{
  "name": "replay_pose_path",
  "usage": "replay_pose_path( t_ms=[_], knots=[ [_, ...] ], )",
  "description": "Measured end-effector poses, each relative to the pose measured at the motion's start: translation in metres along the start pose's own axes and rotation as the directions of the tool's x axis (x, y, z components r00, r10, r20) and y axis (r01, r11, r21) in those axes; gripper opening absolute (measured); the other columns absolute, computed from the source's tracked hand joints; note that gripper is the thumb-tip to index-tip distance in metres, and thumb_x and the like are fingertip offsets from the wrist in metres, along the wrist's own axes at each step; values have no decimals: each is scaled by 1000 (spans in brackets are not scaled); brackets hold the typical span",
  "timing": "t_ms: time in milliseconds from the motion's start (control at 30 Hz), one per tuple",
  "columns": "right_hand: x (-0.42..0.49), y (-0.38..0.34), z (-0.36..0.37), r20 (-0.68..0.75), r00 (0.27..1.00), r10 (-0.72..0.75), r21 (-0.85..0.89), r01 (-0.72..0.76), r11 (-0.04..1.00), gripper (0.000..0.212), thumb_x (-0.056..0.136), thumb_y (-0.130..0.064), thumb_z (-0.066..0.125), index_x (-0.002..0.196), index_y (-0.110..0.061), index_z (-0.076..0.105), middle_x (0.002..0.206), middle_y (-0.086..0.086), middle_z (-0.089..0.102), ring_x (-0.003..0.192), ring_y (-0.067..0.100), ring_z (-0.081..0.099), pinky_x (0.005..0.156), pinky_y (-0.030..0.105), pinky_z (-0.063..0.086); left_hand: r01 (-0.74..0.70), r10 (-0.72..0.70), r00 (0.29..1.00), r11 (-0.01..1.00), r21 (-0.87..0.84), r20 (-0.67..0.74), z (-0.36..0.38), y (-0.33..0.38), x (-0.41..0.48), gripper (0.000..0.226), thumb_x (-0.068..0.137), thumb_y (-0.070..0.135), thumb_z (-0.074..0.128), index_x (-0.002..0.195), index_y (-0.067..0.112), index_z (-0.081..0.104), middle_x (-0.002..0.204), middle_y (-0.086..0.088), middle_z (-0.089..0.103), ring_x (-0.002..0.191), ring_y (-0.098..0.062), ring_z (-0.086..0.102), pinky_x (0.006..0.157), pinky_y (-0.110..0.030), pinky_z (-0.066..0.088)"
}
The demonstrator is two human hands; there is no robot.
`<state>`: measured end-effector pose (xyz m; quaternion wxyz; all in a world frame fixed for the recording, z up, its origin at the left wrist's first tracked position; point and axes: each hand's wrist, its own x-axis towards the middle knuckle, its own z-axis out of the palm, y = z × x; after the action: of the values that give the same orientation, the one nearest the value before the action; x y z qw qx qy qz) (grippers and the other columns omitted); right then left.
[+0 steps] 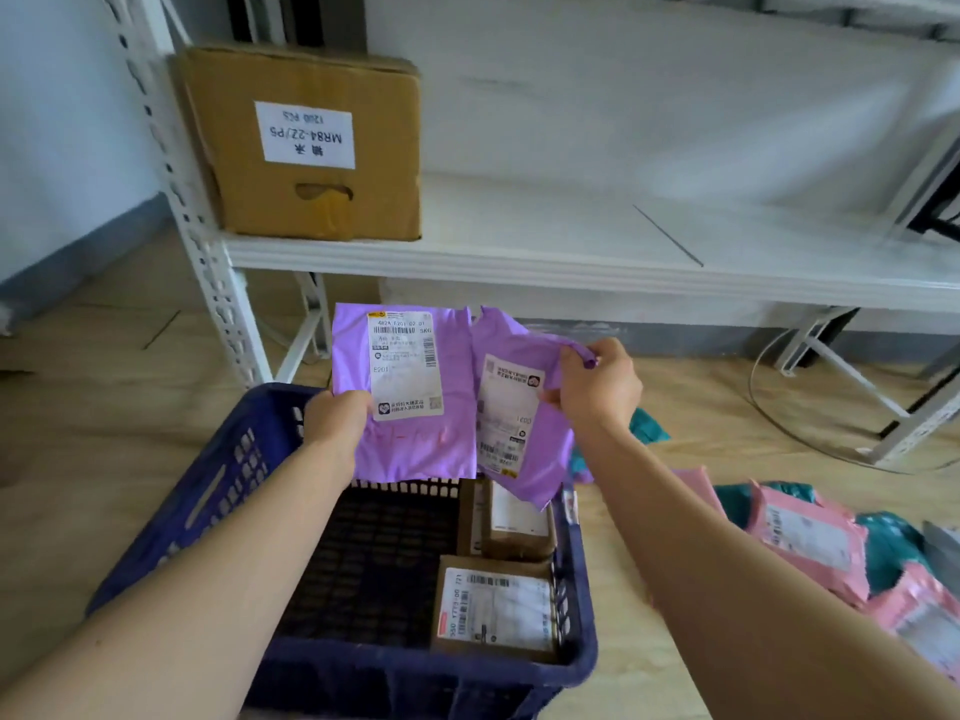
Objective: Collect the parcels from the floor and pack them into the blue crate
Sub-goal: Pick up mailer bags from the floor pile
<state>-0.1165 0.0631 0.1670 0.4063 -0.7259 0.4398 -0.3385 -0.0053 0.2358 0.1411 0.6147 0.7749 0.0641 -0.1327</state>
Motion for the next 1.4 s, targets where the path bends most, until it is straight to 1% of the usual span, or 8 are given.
replay_pose_path(
  t_ms=[200, 333, 633, 833, 1033, 1133, 1300, 1400],
  knots=[
    [-15, -3, 68, 141, 990, 22, 61, -31, 998, 12, 94, -21, 49, 83, -16, 49, 71, -1, 62, 35, 1, 57, 44, 11, 44, 60, -55, 994, 997, 46, -98, -40, -30, 42, 6, 85, 0, 52, 82, 4, 54, 63, -3, 44, 62, -22, 42, 50, -27, 29],
    [-28, -1, 117, 224, 973, 49, 71, -66, 995, 22, 89, -22, 52, 68, -26, 46, 77, 4, 67, 72, 32, 69, 74, 45, 57, 88, -73, 989, 989, 120, -129, -65, -54, 71, 12, 86, 2, 51, 93, -1, 60, 64, -7, 49, 71, -28, 47, 53, -32, 31],
    [-50, 28, 191, 464, 885, 41, -190, 55, 980, 19, 86, -13, 48, 81, -21, 65, 79, 5, 68, 79, 27, 66, 66, 29, 52, 202, -195, 979, 938, 283, -53, -95, -116, 125, 26, 84, -2, 50, 107, -8, 61, 86, -16, 58, 78, -28, 54, 68, -27, 37],
    [-62, 48, 237, 743, 667, -55, -319, 424, 848, 29, 84, -5, 43, 88, -10, 72, 94, 7, 70, 85, 26, 57, 67, 25, 41, 203, -222, 975, 858, 472, -16, -78, -145, 155, 34, 86, 2, 46, 118, -7, 56, 116, -26, 59, 105, -40, 57, 86, -39, 47],
    [-63, 79, 289, 943, 313, 108, -324, 805, 496, 31, 87, -14, 46, 106, -10, 69, 110, 10, 67, 106, 31, 61, 87, 32, 48, 257, -320, 947, 746, 615, -8, -56, -163, 188, 42, 94, 3, 41, 134, -9, 41, 140, -25, 43, 127, -37, 43, 103, -39, 36],
    [-68, 100, 304, 956, 202, 215, -282, 840, 464, 29, 86, -16, 51, 110, -9, 66, 111, 13, 67, 107, 32, 60, 88, 33, 48, 284, -371, 929, 685, 670, -15, -47, -181, 205, 38, 94, 4, 44, 129, -11, 45, 136, -25, 46, 122, -36, 49, 97, -37, 41],
    [-82, 138, 318, 945, 161, 286, -295, 800, 522, 29, 81, -10, 57, 108, -10, 68, 110, 14, 66, 104, 32, 62, 84, 35, 50, 323, -439, 898, 626, 710, -22, -38, -207, 217, 37, 92, 2, 46, 126, -12, 46, 128, -25, 51, 116, -37, 52, 80, -35, 42],
    [-83, 150, 321, 949, 270, 166, -308, 668, 677, 33, 82, -14, 58, 113, -16, 68, 122, 6, 59, 112, 27, 57, 93, 33, 50, 284, -428, 904, 582, 762, -11, -37, -221, 220, 50, 89, 5, 50, 135, -6, 35, 133, -22, 48, 118, -37, 51, 91, -37, 45]
  ],
)
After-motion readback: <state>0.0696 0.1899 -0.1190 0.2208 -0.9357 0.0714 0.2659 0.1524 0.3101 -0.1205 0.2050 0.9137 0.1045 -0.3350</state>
